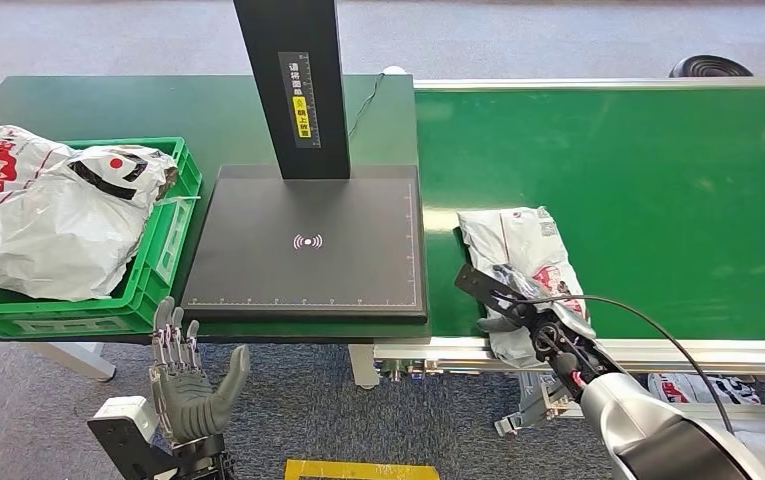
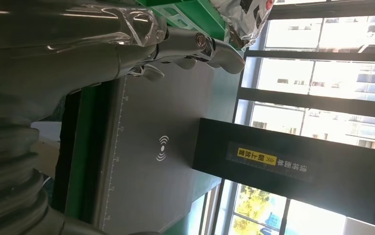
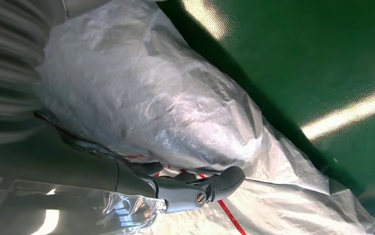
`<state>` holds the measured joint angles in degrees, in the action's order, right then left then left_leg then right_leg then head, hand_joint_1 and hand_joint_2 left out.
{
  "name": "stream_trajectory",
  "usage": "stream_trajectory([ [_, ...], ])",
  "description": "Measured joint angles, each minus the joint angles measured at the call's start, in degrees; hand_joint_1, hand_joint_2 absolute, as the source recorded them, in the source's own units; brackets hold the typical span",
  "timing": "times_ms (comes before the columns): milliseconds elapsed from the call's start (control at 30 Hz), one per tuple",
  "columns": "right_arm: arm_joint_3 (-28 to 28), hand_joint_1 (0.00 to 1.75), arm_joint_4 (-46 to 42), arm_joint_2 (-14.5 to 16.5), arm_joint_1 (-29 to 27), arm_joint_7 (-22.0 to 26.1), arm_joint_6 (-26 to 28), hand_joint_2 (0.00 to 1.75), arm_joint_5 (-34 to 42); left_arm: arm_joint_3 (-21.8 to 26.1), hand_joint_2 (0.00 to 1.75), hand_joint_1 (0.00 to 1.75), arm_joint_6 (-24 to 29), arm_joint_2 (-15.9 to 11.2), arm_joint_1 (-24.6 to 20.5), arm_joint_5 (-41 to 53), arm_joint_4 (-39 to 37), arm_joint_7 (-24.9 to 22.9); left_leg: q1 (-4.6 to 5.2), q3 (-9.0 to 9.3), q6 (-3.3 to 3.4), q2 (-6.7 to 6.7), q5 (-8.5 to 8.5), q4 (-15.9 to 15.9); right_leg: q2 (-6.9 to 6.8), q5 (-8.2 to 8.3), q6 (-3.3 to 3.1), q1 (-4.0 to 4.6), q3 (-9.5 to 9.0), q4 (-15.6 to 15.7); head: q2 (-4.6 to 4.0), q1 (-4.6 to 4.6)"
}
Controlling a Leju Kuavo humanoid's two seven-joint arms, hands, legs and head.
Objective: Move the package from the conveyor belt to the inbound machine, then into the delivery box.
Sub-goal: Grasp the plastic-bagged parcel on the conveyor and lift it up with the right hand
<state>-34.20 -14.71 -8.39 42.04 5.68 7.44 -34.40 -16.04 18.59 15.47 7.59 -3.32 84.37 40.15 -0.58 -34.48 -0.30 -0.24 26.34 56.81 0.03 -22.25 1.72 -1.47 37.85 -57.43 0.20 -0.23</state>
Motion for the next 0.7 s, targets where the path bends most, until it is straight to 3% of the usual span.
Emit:
stream_trajectory([
  [167, 0.08, 0.00, 0.00, 0.22, 0.01, 0.00, -0.63, 1.75, -0.15, 0.00, 1.75, 0.00, 0.20, 0.00, 0.01, 0.00, 0.00, 0.00, 0.00, 0.00, 0.00, -0.01, 0.00, 0.00, 0.00, 0.00, 0.00, 0.00, -0.01, 0.00, 0.00, 0.01],
  [200, 0.12, 0.24, 0.00, 0.29, 0.01, 0.01, -0.69, 1.75, -0.19, 0.01, 1.75, 0.00, 0.25, 0.00, 0.01, -0.01, 0.00, 0.00, 0.00, 0.00, 0.00, -0.01, 0.00, 0.00, 0.00, 0.00, 0.00, 0.00, -0.02, 0.00, 0.00, 0.01],
  [300, 0.40, 1.55, 0.00, 0.44, 0.02, 0.02, -0.75, 1.75, -0.31, 0.02, 1.75, 0.00, 0.31, 0.01, 0.01, -0.02, 0.00, 0.00, 0.01, 0.00, 0.00, -0.01, 0.00, 0.00, 0.00, 0.00, 0.00, -0.01, -0.02, 0.00, 0.00, 0.01],
  [333, 0.57, 1.74, 0.00, 0.47, 0.02, 0.02, -0.74, 1.75, -0.31, 0.02, 1.75, 0.00, 0.32, 0.01, 0.01, -0.02, 0.00, 0.00, 0.01, 0.00, 0.00, -0.01, 0.00, 0.00, 0.00, 0.00, 0.00, -0.01, -0.02, 0.00, 0.00, 0.01],
  [700, 2.85, 1.75, 0.00, 0.55, 0.21, 1.26, -0.09, 1.75, 0.02, 0.02, 1.75, 0.00, 0.34, 0.04, 0.01, 0.01, 0.00, 0.00, 0.00, 0.02, 0.00, -0.02, 0.00, 0.00, 0.00, 0.00, 0.00, 0.00, -0.02, 0.00, 0.00, 0.01],
])
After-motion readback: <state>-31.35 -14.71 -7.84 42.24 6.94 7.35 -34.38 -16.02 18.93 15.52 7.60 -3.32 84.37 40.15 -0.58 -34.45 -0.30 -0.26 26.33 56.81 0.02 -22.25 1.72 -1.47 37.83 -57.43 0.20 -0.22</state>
